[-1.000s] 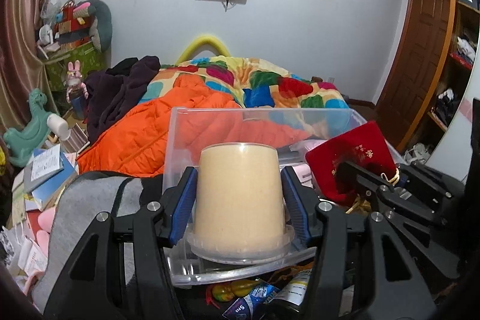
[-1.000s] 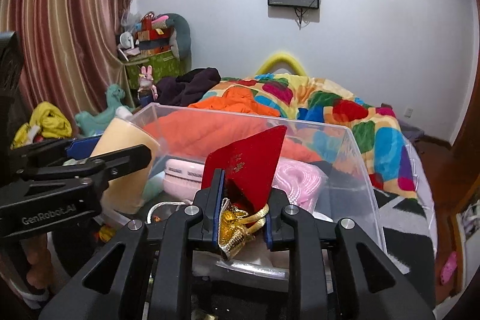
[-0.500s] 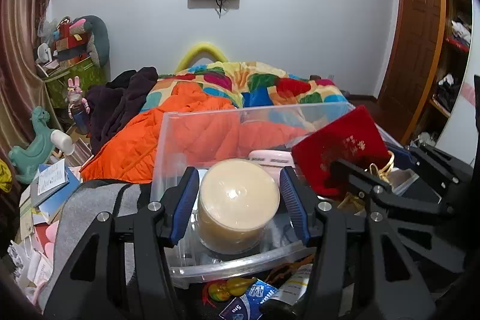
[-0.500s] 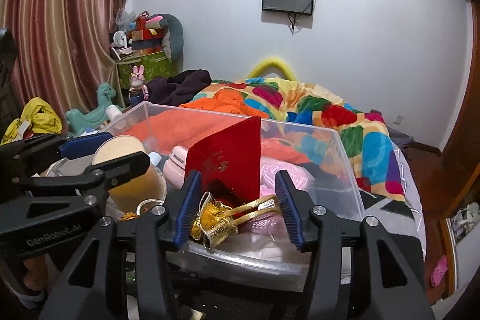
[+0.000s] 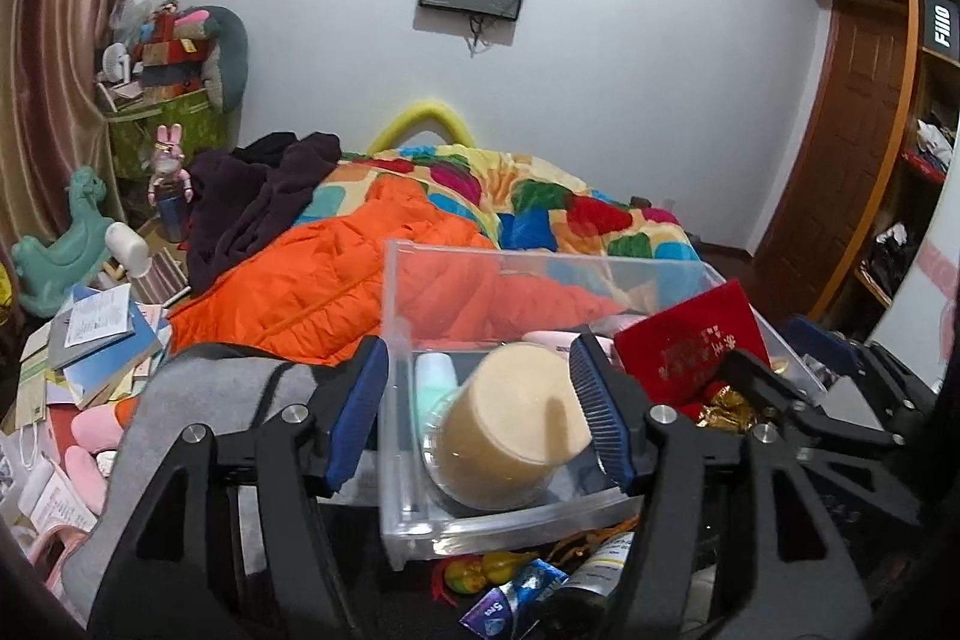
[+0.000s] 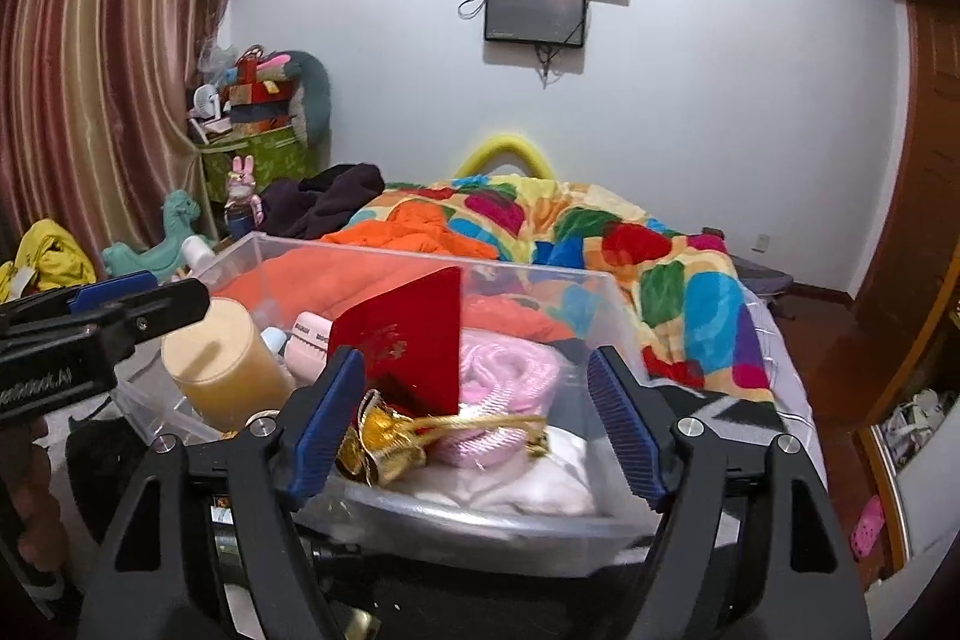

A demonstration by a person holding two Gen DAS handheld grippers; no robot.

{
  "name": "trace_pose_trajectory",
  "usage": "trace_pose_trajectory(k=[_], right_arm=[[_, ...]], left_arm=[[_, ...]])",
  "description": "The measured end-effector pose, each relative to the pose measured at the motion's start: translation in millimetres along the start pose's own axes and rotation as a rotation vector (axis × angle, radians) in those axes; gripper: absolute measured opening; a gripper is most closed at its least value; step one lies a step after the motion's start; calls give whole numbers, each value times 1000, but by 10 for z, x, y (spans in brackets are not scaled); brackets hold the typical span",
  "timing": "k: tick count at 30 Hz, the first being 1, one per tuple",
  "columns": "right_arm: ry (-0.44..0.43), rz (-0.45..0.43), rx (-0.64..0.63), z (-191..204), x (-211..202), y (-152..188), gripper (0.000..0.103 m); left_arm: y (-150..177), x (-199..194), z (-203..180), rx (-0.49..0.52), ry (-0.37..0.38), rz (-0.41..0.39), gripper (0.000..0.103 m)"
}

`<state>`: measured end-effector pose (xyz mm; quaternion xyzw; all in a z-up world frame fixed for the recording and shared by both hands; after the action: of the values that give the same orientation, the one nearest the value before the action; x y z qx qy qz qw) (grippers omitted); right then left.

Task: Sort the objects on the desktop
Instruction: 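Lower both items into the box and open both tools, then grasp the beige eraser with the right tool while the left tool grasps the white round container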

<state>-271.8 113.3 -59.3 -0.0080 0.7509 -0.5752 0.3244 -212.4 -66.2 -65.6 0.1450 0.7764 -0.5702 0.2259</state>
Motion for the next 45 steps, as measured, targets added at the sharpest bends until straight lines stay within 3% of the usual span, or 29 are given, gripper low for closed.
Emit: trace_pose_trajectory(k=[4,8,11,14,19,22,27,33,36,41,45], right_arm=[[-2,-42,23,-54,-225,-54,83],[15,-79,7,-81,-431,-142,83],[30,-110,22,-119,-594,-173,84],[39,-123,54,-170,-727,-170,85],[70,-133,114,-272,-972,-53,85],[94,-136,145,-331,-1104,63,85],[146,-131,168,-462,-1256,250,85],[159,-98,185,-566,-1256,456,85],[148,-64,210,-582,-1158,568,85],[86,21,197,-510,-911,758,85],[54,59,141,-416,-797,887,83]], left_arm=[[-24,-63,-53,14,2,0,63],[-25,-185,-172,61,-15,-11,64],[-5,-330,-260,80,-14,-30,74],[17,-482,-342,98,3,-41,74],[78,-744,-439,125,6,-62,77],[137,-875,-466,120,28,-69,88],[296,-1020,-541,115,38,-62,90],[535,-971,-633,93,56,-4,91],[674,-917,-654,97,31,19,91],[908,-812,-680,92,17,69,91],[1009,-709,-737,91,21,121,84]])
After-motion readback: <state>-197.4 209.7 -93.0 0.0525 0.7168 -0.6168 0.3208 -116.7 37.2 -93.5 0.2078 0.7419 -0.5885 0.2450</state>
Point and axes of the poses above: each gripper's, at about its wrist camera, not at the fingertips, and x roughly the way its jaws point, z to its left, y to its underside, the point moved 6 cm from there along x, roughly the way its jaws point, and after that the axes turned 5 degrees about -x, right-handed, at the moved point
